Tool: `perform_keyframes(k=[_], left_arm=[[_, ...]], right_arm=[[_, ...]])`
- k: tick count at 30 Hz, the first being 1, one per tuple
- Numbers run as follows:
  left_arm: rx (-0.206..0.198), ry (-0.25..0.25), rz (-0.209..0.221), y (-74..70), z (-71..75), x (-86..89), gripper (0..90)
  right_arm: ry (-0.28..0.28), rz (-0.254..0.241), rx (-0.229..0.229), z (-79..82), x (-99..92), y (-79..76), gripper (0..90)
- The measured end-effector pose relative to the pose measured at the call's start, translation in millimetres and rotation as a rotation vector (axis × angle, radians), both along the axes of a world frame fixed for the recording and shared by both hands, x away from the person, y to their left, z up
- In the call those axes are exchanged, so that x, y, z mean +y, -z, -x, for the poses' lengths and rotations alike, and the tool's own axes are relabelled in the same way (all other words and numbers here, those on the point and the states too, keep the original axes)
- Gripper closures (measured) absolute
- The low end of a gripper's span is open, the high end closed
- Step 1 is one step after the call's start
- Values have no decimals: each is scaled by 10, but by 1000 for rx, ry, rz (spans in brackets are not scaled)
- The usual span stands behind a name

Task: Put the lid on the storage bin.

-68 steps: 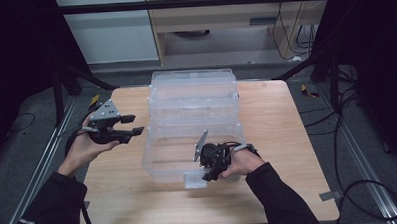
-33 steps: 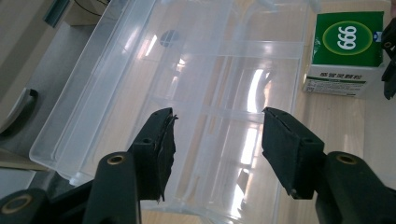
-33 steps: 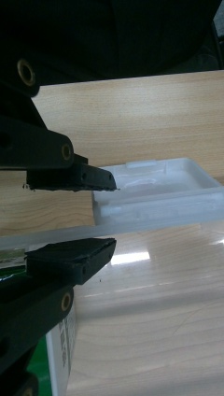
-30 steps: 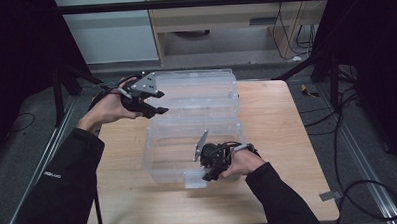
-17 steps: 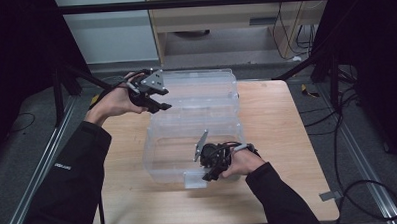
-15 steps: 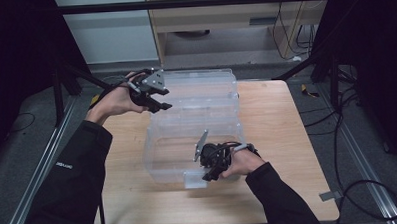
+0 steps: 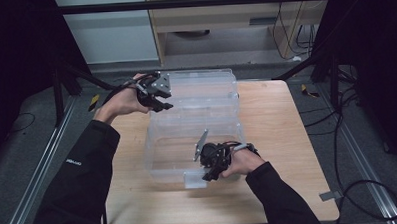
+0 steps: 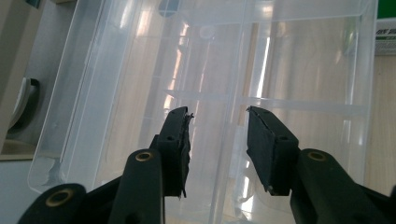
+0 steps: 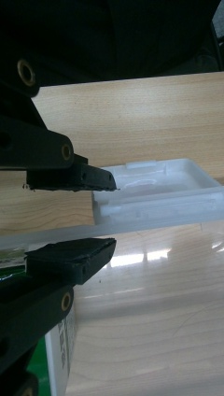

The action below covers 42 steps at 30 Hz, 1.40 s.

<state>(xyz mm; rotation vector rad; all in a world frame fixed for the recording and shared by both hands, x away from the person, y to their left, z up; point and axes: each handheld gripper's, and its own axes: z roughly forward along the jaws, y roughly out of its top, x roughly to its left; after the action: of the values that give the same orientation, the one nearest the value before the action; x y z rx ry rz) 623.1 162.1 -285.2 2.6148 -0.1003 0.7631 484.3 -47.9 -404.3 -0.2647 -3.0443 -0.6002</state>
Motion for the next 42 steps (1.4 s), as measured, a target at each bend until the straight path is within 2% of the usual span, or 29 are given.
perform_keyframes(k=[4, 9, 13, 21, 26, 28, 38, 42], left_arm=[[-13, -8, -13, 30, -6, -40, 593], [-2, -12, -46, 83, -12, -97, 634], [-2, -13, -53, 115, -18, -127, 671], [22, -10, -78, 157, -7, -179, 744], [22, -11, -92, 147, 11, -212, 783], [43, -15, -104, 146, 18, -224, 794], [76, -20, -141, 128, 64, -297, 847], [71, -19, -150, 112, 83, -309, 859]], right_arm=[[-3, 4, 2, 1, -3, -2, 657], [-6, 1, -1, -2, -3, -1, 658], [-5, 3, -2, 0, -2, -2, 658], [1, 0, 1, 0, 1, 0, 658], [-2, 2, 1, -1, 1, -2, 659], [-3, 5, -4, -1, 1, -2, 659], [8, 0, -9, 3, 1, 1, 662], [19, 1, -4, 11, 1, 0, 663]])
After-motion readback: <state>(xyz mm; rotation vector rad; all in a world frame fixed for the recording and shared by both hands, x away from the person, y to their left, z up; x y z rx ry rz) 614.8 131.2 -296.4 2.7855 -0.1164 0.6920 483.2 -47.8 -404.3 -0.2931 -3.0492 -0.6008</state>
